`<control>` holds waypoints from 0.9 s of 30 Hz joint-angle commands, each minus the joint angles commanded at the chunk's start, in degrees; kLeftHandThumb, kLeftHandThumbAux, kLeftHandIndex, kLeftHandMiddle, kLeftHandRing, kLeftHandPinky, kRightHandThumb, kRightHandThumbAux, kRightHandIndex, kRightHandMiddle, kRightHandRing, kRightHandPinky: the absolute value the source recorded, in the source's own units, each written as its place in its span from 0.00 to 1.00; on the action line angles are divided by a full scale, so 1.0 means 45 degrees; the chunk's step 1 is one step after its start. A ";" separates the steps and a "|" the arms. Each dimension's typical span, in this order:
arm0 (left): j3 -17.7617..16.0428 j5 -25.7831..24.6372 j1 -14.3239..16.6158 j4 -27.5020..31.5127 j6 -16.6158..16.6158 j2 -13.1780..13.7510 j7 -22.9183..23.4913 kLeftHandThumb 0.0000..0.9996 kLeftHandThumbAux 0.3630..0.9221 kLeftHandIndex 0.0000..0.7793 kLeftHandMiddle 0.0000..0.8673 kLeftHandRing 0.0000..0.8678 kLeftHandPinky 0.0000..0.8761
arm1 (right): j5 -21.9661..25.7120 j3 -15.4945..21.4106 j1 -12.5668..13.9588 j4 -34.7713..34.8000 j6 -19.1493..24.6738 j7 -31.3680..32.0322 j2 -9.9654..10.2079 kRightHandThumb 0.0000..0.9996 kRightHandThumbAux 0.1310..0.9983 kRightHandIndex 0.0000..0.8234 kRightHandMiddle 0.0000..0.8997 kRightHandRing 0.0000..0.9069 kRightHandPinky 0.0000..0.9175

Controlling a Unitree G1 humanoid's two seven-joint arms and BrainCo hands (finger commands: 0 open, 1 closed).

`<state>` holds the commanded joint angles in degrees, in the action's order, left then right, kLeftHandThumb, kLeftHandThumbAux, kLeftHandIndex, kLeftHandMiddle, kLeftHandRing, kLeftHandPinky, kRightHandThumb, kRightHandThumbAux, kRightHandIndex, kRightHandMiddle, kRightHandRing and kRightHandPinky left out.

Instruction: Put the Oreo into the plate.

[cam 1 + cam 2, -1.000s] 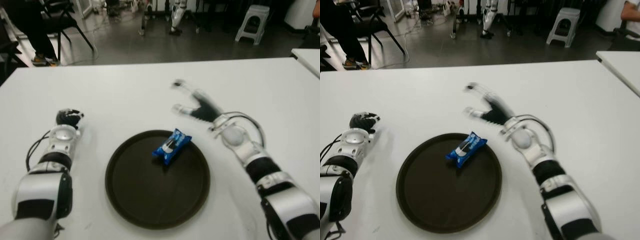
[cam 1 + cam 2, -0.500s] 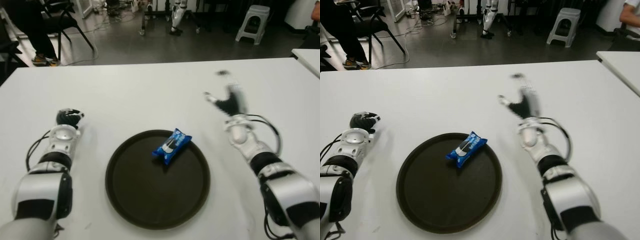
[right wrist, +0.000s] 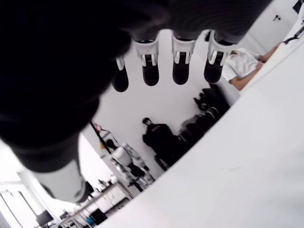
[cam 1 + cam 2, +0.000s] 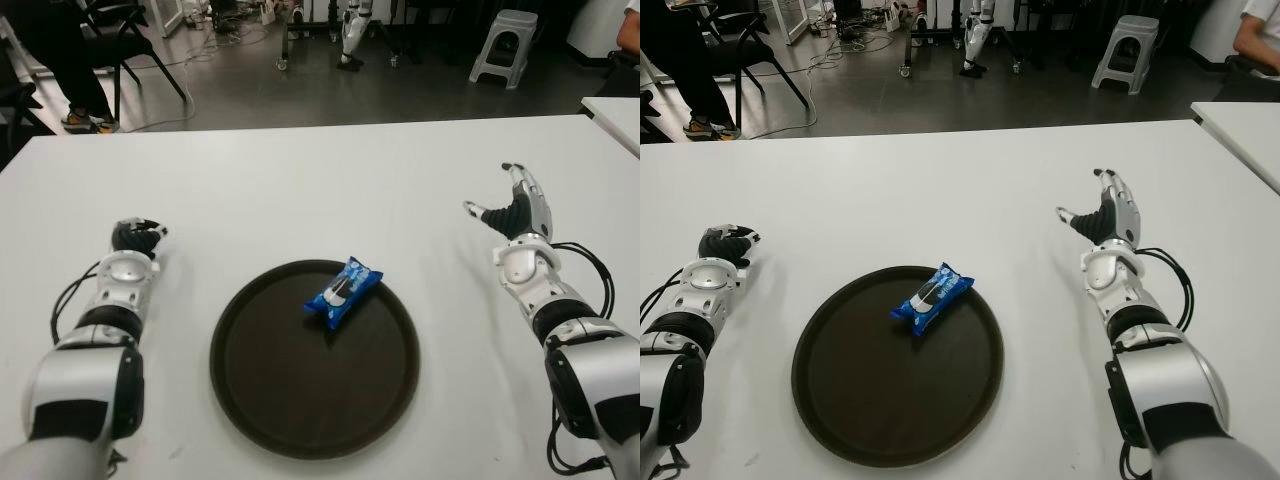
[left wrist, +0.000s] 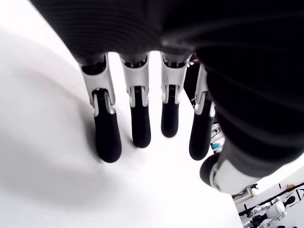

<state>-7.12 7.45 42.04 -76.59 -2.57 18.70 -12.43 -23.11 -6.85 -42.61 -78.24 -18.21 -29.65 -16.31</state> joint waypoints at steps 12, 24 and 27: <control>-0.0137 -0.0044 -0.0026 -0.0006 -0.0051 0.0032 0.0183 0.69 0.63 0.52 0.21 0.24 0.25 | 0.1778 0.1773 -0.0340 0.0070 0.0418 0.1612 0.0654 0.11 0.70 0.04 0.08 0.11 0.13; -0.0068 0.0037 -0.0083 -0.0011 -0.0075 0.0046 0.0165 0.69 0.64 0.52 0.20 0.23 0.25 | 0.2762 0.2755 -0.0443 0.0102 0.1138 0.3245 0.0655 0.11 0.71 0.04 0.08 0.09 0.10; -0.0089 0.0018 -0.0101 0.0000 -0.0149 0.0032 0.0130 0.69 0.64 0.52 0.20 0.23 0.23 | 0.3031 0.3037 -0.0543 0.0084 0.1623 0.3752 0.0615 0.12 0.71 0.04 0.08 0.09 0.11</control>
<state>-7.52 7.53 41.59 -76.59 -3.24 18.84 -11.84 -9.47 6.81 -45.06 -77.86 -10.91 -12.77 -13.54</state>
